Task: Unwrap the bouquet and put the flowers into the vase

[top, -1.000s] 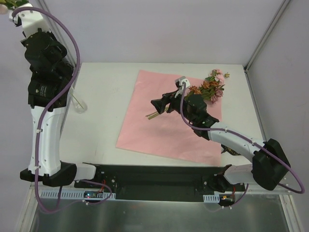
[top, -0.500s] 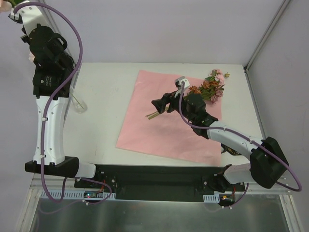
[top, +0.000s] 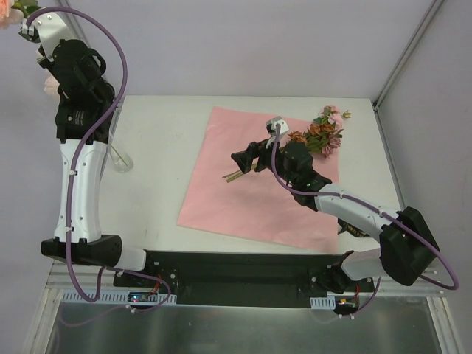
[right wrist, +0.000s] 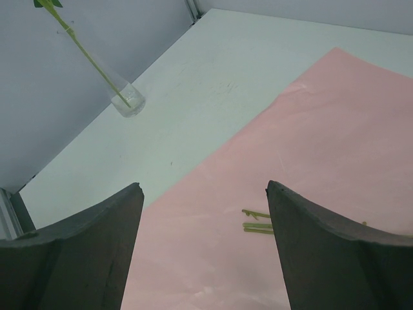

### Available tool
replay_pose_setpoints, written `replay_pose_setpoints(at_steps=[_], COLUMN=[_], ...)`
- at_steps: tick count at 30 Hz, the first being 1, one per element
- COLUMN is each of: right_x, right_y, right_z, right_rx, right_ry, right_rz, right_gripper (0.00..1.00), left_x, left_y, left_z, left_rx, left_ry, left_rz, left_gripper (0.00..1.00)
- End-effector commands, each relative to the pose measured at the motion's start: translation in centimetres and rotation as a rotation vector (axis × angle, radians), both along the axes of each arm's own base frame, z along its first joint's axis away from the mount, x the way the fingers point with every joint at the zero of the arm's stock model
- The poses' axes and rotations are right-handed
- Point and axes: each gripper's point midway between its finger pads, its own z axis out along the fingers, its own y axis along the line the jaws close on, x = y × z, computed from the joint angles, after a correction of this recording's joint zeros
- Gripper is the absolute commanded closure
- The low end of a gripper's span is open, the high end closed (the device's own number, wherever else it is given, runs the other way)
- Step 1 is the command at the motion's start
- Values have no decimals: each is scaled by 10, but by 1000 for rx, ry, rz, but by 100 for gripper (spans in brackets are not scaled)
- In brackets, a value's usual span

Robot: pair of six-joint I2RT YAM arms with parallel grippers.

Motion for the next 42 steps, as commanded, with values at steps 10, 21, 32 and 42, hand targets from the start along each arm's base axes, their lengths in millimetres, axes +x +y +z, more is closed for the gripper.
replay_pose_setpoints(at_steps=[10, 21, 32, 42], right_x=[7, 9, 10, 12], right_y=[5, 5, 6, 5], right_z=[31, 27, 24, 21], right_rx=[56, 47, 42, 38], right_ry=[-59, -54, -51, -45], right_rz=[10, 9, 11, 8], right_gripper=[20, 20, 20, 20], left_x=[21, 27, 41, 44], left_y=[17, 36, 45, 48], left_z=[-39, -100, -151, -185], left_rx=[-73, -125, -161, -177], left_ry=[2, 89, 174, 233], left_rz=[72, 137, 167, 191], left_gripper=[100, 100, 100, 100])
